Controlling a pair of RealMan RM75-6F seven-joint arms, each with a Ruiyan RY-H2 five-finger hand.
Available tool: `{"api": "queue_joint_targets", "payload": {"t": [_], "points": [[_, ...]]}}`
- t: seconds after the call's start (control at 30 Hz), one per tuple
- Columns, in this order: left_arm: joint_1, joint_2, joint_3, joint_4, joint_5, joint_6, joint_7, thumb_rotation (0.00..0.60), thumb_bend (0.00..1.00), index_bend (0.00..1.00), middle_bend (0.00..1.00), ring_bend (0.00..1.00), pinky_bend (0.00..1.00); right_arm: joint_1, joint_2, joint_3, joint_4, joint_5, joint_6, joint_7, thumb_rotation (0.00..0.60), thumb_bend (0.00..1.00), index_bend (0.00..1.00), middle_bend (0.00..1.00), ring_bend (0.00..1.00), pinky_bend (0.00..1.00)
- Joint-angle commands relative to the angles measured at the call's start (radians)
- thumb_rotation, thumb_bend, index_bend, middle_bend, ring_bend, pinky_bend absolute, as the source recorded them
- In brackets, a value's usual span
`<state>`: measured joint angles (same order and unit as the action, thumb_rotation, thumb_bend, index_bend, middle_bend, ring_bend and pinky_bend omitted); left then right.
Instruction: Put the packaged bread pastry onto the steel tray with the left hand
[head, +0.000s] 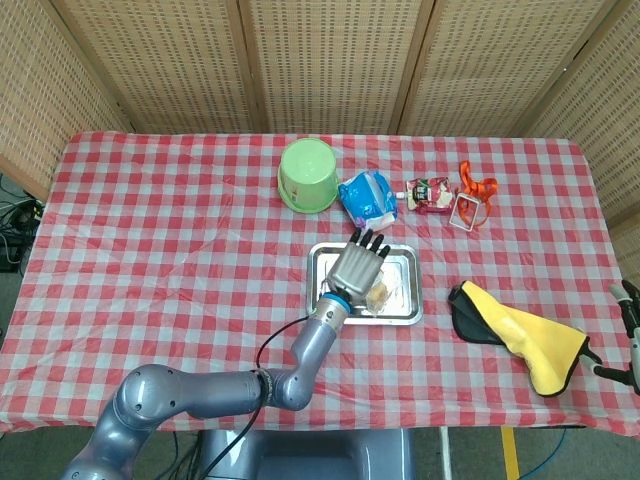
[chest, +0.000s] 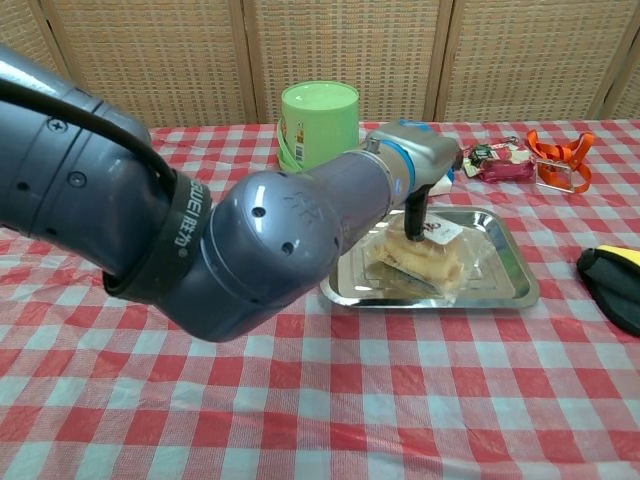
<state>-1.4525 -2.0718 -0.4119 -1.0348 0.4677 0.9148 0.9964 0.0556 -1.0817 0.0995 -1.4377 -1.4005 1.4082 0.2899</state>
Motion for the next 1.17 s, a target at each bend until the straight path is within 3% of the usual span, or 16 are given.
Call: {"api": "queue_joint_targets", "payload": {"t": [0.03,0.23,0.43,0.63,0.73,0.87,1.03,1.17], "points": [[0.012,0.013,0.007,-0.016,0.005,-0.002,-0.007,0.600,0.20,0.02,0.00,0.00,0.00,0.001,-0.002,0.000,-0.001,-0.002,0.001,-0.006,0.600,0.09,0.07,0.00,0.00,0.00],[0.050,0.063,0.018,-0.094,0.030,0.020,-0.032,0.600,0.20,0.01,0.00,0.00,0.00,-0.001,-0.002,0.001,-0.006,-0.004,0.007,-0.015,0.600,0.09,0.07,0.00,0.00,0.00],[0.164,0.177,0.073,-0.288,0.183,0.133,-0.134,0.600,0.19,0.01,0.00,0.00,0.00,-0.003,-0.001,0.001,-0.010,-0.006,0.013,-0.028,0.600,0.09,0.07,0.00,0.00,0.00],[0.365,0.374,0.214,-0.541,0.460,0.339,-0.291,0.600,0.19,0.01,0.00,0.00,0.00,-0.005,-0.003,-0.002,-0.027,-0.023,0.034,-0.062,0.600,0.09,0.07,0.00,0.00,0.00],[0.486,0.495,0.321,-0.641,0.623,0.465,-0.376,0.600,0.19,0.01,0.00,0.00,0.00,-0.005,-0.007,-0.004,-0.037,-0.033,0.046,-0.093,0.600,0.09,0.07,0.00,0.00,0.00],[0.621,0.594,0.451,-0.686,0.791,0.608,-0.460,0.600,0.19,0.01,0.00,0.00,0.00,-0.003,-0.016,-0.007,-0.048,-0.043,0.053,-0.139,0.600,0.09,0.07,0.00,0.00,0.00],[0.803,0.669,0.599,-0.675,0.916,0.752,-0.562,0.600,0.18,0.00,0.00,0.00,0.00,0.000,-0.027,-0.017,-0.074,-0.064,0.061,-0.197,0.600,0.09,0.07,0.00,0.00,0.00],[0.914,0.704,0.659,-0.658,0.936,0.793,-0.629,0.600,0.18,0.00,0.00,0.00,0.00,-0.005,-0.026,-0.029,-0.105,-0.104,0.090,-0.231,0.600,0.09,0.07,0.00,0.00,0.00]]}}
